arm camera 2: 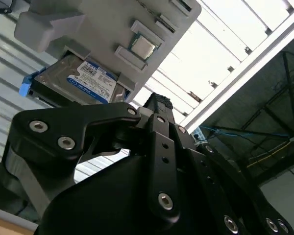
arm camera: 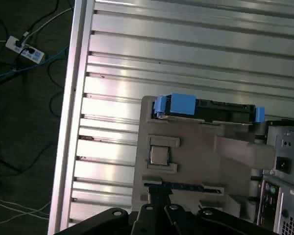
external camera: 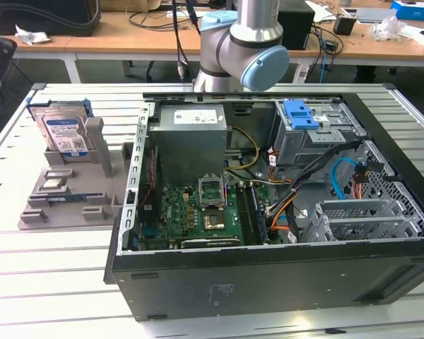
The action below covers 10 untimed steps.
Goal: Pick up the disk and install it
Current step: 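Pick up the disk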
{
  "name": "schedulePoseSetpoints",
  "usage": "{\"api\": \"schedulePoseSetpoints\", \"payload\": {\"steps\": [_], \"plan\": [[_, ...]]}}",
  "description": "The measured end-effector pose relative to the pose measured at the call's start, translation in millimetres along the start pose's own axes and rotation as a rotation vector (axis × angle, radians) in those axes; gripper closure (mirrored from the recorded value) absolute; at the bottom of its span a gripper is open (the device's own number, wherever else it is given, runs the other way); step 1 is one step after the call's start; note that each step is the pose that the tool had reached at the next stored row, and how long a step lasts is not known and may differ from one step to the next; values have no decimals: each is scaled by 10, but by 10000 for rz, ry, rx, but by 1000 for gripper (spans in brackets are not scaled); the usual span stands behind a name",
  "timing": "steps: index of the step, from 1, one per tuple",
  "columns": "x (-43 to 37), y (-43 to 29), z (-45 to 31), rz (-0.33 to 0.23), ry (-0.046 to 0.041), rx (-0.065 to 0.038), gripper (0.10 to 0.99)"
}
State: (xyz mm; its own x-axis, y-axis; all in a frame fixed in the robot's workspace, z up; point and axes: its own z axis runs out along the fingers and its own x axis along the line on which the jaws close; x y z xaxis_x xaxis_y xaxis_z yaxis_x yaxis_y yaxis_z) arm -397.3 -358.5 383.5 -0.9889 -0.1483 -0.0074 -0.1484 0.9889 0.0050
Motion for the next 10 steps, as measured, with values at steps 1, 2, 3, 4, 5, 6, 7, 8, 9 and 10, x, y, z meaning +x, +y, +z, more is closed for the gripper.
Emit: {"api": "schedulePoseSetpoints", "payload": {"steps": [1,2,3,4,5,6,7,8,9,10], "plan": [[0,0,1,-573,3,-5,984],[0,0,1,-965,5,-7,984],[0,0,1,-1221,6,-9,984],[0,0,1,-1406,7,-10,984],[0,0,1,-1705,8,-13,984],[0,0,2,-1902,9,-14,984],[0,0,2,-2109,10,-16,984],[0,0,2,-2419,11,-18,984],[0,0,2,-2747,13,-20,984],[0,0,2,-2904,14,-22,984]]}}
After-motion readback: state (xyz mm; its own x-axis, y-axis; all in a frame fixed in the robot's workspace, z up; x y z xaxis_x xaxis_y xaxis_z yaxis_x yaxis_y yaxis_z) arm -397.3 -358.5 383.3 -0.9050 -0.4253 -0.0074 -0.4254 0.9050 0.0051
